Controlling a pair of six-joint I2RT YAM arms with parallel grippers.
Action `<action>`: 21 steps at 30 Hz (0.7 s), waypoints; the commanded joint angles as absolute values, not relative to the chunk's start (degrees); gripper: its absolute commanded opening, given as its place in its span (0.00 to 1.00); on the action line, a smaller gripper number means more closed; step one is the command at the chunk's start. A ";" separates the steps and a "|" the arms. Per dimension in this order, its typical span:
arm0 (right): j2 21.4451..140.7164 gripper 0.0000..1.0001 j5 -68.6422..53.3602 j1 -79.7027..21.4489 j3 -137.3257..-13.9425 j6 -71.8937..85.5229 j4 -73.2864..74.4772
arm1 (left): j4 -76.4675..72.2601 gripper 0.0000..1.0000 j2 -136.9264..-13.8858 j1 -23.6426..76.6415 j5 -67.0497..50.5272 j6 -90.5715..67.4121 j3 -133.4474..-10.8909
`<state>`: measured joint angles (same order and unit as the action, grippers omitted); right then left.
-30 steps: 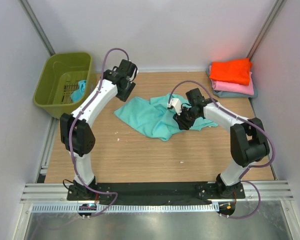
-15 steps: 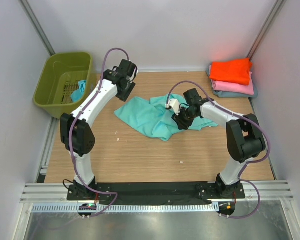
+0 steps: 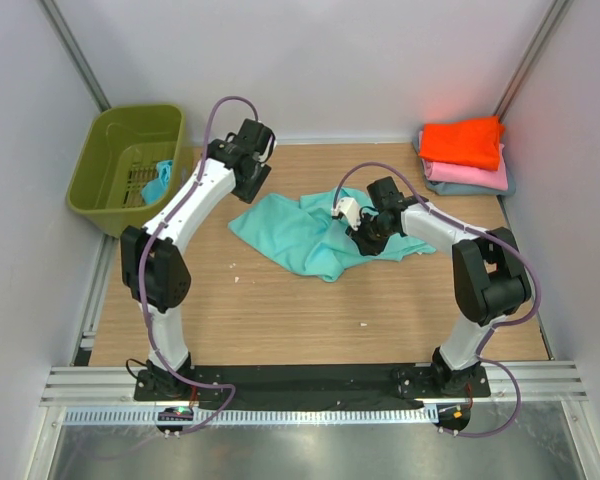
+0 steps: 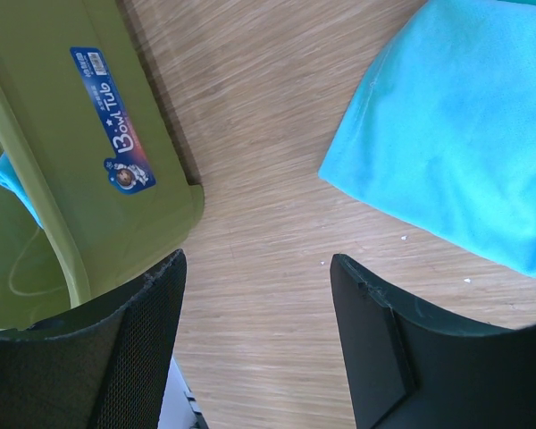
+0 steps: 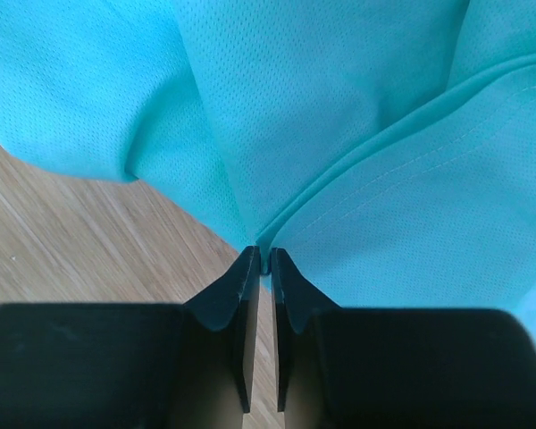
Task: Fold and stack the t-shirts
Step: Flatten the tshirt out
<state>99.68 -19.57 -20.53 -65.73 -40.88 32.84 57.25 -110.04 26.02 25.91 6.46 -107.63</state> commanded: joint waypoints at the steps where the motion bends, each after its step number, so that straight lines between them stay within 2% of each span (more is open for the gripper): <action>1: 99.49 0.15 -18.55 -20.92 -67.24 -41.22 30.41 | 55.90 0.67 -110.04 26.19 26.81 6.59 -108.90; 5: 97.57 0.02 -16.09 -20.92 -69.33 -41.04 29.71 | 55.81 0.67 -110.30 26.19 26.72 6.50 -108.90; 11: 92.47 0.02 -10.73 -20.04 -77.24 -42.80 31.46 | 55.81 0.67 -111.09 26.19 26.19 5.98 -110.65; 15: 92.28 0.01 -8.09 -18.72 -87.77 -43.07 34.27 | 55.90 0.67 -112.93 26.19 24.97 5.36 -111.62; 19: 92.72 0.01 -2.48 -17.05 -93.77 -43.50 34.02 | 56.86 0.67 -116.27 25.75 20.14 4.66 -114.78; 21: 93.42 0.01 -0.27 -15.47 -96.92 -43.51 34.01 | 58.43 0.67 -120.20 24.01 14.17 3.43 -118.71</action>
<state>94.50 -6.11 -17.30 -92.36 -42.63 33.80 57.47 -115.98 25.71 21.54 5.61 -113.06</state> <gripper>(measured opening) 0.026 0.671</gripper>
